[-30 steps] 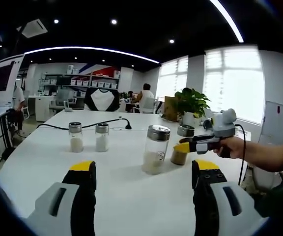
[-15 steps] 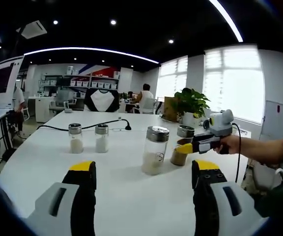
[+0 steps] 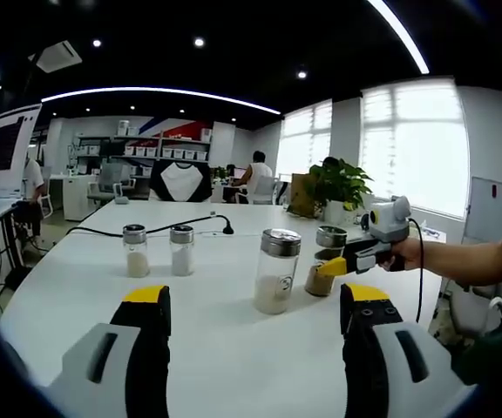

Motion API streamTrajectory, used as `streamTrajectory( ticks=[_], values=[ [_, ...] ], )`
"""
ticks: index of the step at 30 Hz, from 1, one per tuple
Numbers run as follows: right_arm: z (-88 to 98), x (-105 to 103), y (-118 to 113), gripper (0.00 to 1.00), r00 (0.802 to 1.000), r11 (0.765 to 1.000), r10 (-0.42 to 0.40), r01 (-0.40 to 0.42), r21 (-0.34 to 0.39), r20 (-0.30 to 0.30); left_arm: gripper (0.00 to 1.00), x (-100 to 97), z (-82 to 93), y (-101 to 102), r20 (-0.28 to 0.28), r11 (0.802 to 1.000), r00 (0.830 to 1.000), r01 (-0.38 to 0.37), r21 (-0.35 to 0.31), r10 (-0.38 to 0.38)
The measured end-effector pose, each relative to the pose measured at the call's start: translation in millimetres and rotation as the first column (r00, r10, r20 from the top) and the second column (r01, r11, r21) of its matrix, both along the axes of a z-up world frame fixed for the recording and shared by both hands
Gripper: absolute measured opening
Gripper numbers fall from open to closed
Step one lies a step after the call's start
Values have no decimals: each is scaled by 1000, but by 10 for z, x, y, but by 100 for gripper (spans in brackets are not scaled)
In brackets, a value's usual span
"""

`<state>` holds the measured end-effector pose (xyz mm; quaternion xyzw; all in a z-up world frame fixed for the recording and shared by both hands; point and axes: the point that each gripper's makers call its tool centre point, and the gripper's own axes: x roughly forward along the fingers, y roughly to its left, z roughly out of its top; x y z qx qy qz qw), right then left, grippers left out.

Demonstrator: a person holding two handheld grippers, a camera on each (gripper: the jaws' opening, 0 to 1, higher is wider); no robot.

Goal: Rotate the seasoning bottle until the label or dispensing opening points toward the visible target arrow and the bottle remains upright within the marked orientation range

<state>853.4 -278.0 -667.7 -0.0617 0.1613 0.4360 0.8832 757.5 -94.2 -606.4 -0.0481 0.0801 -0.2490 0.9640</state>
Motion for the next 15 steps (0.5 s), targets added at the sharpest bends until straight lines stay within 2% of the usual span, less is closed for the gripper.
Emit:
streamTrajectory(
  ticks=[15],
  values=[
    [1,-1,9,40,1000,1000,21,-21,-1,-1,84,6,-16,-9,-4,1000,1000,4,1,-4]
  ],
)
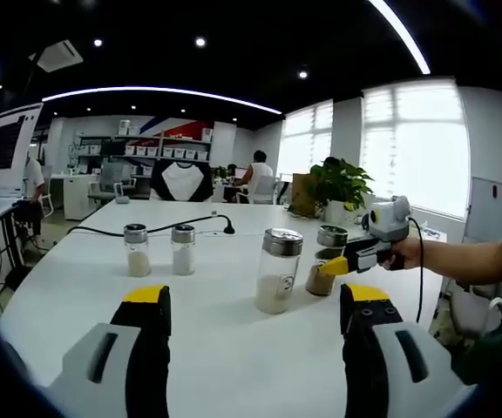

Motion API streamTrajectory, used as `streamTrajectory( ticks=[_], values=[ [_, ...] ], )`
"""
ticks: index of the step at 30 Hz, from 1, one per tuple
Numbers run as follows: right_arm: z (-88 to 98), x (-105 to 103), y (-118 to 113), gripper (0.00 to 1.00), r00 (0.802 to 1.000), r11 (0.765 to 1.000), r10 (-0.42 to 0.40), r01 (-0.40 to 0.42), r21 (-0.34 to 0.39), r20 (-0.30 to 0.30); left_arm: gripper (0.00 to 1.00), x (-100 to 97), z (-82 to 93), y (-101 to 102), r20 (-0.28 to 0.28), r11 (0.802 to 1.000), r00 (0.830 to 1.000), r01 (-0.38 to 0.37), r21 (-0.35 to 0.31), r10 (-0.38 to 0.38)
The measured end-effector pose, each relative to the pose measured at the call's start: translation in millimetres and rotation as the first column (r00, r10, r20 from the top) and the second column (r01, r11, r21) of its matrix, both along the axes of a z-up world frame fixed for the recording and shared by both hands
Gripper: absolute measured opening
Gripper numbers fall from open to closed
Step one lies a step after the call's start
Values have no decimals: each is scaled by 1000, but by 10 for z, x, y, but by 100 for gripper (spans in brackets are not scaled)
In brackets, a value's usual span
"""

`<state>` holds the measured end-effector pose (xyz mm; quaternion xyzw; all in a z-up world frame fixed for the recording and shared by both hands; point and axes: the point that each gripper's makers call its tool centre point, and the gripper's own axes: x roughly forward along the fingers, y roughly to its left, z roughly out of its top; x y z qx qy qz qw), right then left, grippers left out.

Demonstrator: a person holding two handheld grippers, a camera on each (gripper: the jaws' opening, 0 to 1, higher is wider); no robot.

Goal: Rotate the seasoning bottle until the label or dispensing opening points toward the visible target arrow and the bottle remains upright within the marked orientation range

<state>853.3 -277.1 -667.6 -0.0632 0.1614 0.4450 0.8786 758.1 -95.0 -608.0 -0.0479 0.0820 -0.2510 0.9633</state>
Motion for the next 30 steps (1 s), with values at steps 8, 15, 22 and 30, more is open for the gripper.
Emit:
streamTrajectory(
  ticks=[8,15,22,30],
  values=[
    [3,9,1,41,1000,1000,-4,4,10,0,84,24,-14,-16,-8,1000,1000,4,3,-4],
    [38,9,2,48,999,999,-36,37,37,-17,84,21,-2,-30,-6,1000,1000,8,6,-8],
    [159,53,-33,61,990,988,-142,143,63,-23,84,7,-28,-30,-12,1000,1000,7,4,-7],
    [253,58,-104,63,957,951,-288,290,108,-30,84,11,-24,-68,-12,1000,1000,16,-2,-16]
  ],
)
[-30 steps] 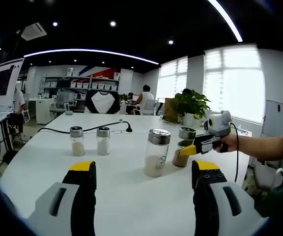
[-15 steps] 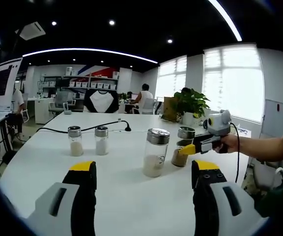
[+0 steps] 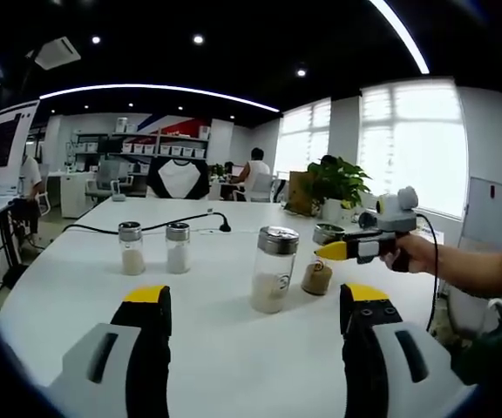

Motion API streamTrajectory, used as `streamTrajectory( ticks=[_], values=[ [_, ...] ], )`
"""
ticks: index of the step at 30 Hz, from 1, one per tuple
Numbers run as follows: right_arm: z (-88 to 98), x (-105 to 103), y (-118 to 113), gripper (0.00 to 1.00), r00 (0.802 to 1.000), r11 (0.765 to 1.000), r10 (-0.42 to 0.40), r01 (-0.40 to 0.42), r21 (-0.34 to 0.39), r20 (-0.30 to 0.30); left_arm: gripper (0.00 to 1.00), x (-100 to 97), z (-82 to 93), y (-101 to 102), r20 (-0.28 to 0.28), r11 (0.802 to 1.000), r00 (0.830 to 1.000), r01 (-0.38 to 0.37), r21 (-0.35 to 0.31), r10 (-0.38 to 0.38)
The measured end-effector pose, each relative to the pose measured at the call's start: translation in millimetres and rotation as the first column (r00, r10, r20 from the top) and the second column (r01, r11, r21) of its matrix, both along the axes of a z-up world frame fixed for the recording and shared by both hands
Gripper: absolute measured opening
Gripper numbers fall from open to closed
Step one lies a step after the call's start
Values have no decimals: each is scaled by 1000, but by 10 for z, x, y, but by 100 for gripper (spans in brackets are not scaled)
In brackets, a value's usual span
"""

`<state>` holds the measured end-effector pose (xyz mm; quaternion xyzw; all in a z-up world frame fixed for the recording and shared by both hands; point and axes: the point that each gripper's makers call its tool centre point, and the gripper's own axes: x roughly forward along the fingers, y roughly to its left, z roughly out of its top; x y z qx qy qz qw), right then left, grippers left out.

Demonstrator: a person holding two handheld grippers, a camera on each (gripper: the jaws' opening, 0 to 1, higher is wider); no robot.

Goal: Rotate the seasoning bottle until the label or dispensing opening points toward the visible target arrow and the bottle remains upright within the marked orientation range

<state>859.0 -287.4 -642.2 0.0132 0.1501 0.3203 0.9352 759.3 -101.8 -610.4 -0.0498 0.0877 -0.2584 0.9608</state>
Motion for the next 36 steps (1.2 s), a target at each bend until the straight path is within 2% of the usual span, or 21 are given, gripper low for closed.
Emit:
streamTrajectory(
  ticks=[6,9,11,17,21,25,30,32,36],
  values=[
    [-89,2,-37,63,994,992,-110,110,-60,5,84,-10,-23,-32,-3,1000,1000,7,4,-7],
    [-134,0,0,63,992,990,-129,130,-62,6,84,-12,-30,-37,-6,1000,1000,9,1,-9],
    [-157,34,-45,63,980,979,-201,201,-44,3,84,-8,-39,-38,-7,1000,1000,9,3,-9],
    [-187,31,-9,62,970,969,-241,242,-44,7,84,17,-19,-53,-6,1000,1000,7,-21,-7],
    [-202,38,7,61,966,964,-260,260,-49,10,84,24,-36,-94,-10,1000,1000,16,-15,-16],
    [-247,49,-33,61,955,955,-296,295,-37,-10,84,19,-39,-127,-11,1000,1000,24,-20,-24],
    [-244,63,-45,59,952,951,-307,306,-43,-4,84,14,-43,-131,-13,999,1000,26,-20,-26],
    [-219,75,-26,58,954,953,-301,300,-24,-7,84,13,-37,-133,-10,999,1000,28,-18,-28],
    [-205,93,-20,56,953,952,-302,302,-42,5,84,12,-23,-144,-5,999,1000,30,-20,-30]
  ],
)
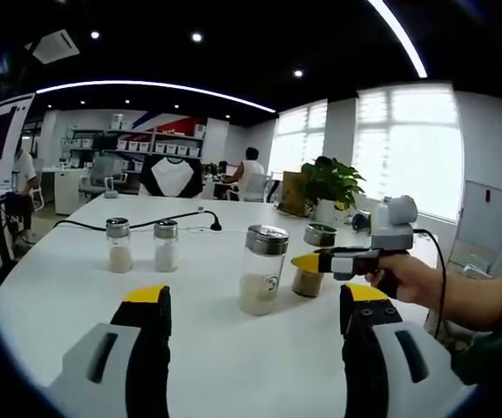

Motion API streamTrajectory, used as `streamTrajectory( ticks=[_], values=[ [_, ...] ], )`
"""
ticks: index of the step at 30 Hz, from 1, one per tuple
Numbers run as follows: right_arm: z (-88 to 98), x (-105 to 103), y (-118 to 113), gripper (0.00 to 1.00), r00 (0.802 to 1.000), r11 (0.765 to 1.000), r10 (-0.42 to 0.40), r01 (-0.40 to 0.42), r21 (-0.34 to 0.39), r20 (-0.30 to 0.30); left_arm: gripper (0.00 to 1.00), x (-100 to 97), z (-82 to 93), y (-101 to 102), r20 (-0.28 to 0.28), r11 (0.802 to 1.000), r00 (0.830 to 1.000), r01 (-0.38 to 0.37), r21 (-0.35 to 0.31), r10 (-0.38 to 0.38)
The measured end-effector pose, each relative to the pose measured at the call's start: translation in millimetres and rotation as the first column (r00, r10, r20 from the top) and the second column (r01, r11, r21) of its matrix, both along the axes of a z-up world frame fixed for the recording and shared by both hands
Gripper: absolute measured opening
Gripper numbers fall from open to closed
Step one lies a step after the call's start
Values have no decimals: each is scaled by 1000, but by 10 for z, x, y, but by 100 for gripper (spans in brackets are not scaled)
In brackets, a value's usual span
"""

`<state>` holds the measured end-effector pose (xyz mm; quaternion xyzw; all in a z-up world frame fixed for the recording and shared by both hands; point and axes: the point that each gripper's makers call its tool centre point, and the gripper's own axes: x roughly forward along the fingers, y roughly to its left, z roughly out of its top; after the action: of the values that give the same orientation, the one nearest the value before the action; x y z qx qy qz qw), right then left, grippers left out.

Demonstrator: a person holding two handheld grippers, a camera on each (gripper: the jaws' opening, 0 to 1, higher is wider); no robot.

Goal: Rotate the seasoning bottle until the label or dispensing opening points toward the visible target arrow and the bottle remains upright within the marked orientation range

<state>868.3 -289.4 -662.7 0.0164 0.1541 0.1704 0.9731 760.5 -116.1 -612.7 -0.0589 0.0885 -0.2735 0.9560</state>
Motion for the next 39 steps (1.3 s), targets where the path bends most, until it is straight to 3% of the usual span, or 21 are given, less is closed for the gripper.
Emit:
streamTrajectory(
  ticks=[9,39],
  values=[
    [-32,4,21,42,1000,998,21,-21,-52,3,84,-3,-7,13,-3,1000,1000,0,3,0],
    [-33,12,-15,41,1000,998,28,-27,-57,13,84,-18,-41,41,-9,1000,1000,-8,7,8]
  ],
)
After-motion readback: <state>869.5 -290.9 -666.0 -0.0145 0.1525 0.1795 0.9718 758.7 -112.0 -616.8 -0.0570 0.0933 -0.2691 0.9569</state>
